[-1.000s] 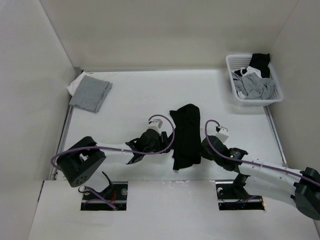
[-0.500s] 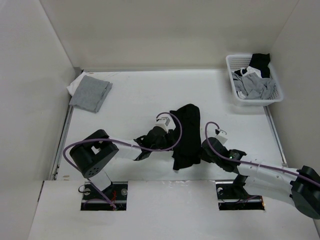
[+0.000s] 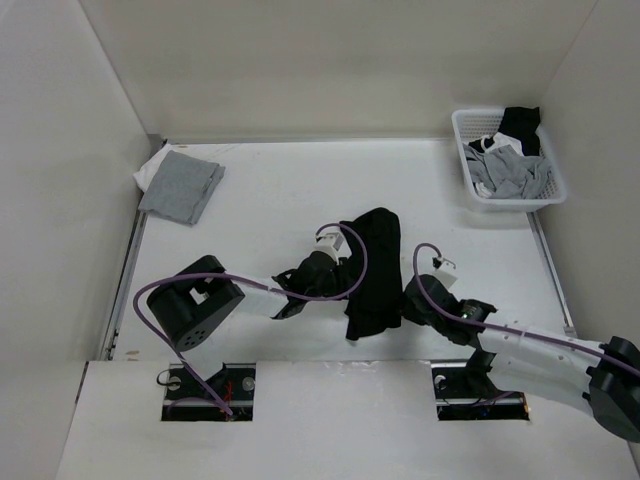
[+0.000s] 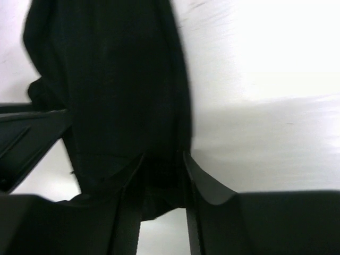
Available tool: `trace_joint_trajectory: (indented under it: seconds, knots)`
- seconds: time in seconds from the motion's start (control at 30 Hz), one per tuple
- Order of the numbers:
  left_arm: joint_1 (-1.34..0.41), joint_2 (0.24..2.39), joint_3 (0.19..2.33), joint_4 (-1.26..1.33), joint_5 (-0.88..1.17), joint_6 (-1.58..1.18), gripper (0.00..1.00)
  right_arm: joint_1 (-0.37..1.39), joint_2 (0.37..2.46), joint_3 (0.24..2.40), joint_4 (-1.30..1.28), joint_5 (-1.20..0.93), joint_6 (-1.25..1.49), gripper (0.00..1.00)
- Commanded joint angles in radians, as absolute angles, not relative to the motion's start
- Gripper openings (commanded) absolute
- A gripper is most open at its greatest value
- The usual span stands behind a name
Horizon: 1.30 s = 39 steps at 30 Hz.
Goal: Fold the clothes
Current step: Flatten the tank top out
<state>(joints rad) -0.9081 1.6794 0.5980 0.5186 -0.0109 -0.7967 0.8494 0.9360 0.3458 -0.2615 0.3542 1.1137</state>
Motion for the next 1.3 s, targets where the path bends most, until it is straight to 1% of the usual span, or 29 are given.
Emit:
trace_joint_trajectory:
  seconds: [0.0, 0.17, 0.2, 0.3, 0.43, 0.53, 0.63, 0.7, 0.77, 0.8, 0.83, 1.03, 1.27]
  knots:
    - [-0.900, 1.680, 0.607, 0.511, -0.023, -0.798, 0.30, 0.867, 0.900, 0.406, -0.402, 0.489, 1.115, 0.40]
    - [-0.890, 1.680, 0.606, 0.511, -0.025, -0.798, 0.23, 0.906, 0.922, 0.434, -0.411, 0.495, 1.115, 0.40]
    - [-0.890, 1.681, 0.606, 0.511, -0.025, -0.798, 0.22, 0.907, 0.923, 0.433, -0.404, 0.491, 1.117, 0.39]
    - [-0.890, 1.683, 0.609, 0.511, -0.029, -0.798, 0.19, 0.912, 0.933, 0.422, -0.368, 0.457, 1.115, 0.27]
    - [-0.890, 1.683, 0.611, 0.511, -0.029, -0.796, 0.17, 0.912, 0.943, 0.403, -0.322, 0.428, 1.115, 0.26]
    - [-0.890, 1.683, 0.612, 0.509, -0.029, -0.795, 0.17, 0.910, 0.950, 0.388, -0.276, 0.396, 1.112, 0.22]
    - [-0.892, 1.686, 0.612, 0.509, -0.029, -0.793, 0.17, 0.910, 0.951, 0.387, -0.255, 0.382, 1.104, 0.20]
    - [-0.894, 1.687, 0.611, 0.514, -0.029, -0.795, 0.17, 0.907, 0.953, 0.388, -0.255, 0.382, 1.106, 0.20]
    - [-0.895, 1.687, 0.611, 0.514, -0.029, -0.798, 0.17, 0.904, 0.957, 0.385, -0.255, 0.382, 1.109, 0.24]
    - [-0.895, 1.686, 0.607, 0.514, -0.029, -0.798, 0.17, 0.901, 0.959, 0.384, -0.261, 0.383, 1.112, 0.28]
    - [-0.895, 1.684, 0.607, 0.514, -0.029, -0.798, 0.17, 0.901, 0.959, 0.383, -0.264, 0.387, 1.112, 0.30]
    - [-0.890, 1.675, 0.609, 0.511, -0.029, -0.793, 0.17, 0.904, 0.951, 0.383, -0.317, 0.433, 1.134, 0.31]
    - [-0.890, 1.678, 0.611, 0.512, -0.029, -0.795, 0.17, 0.904, 0.974, 0.382, -0.314, 0.426, 1.137, 0.31]
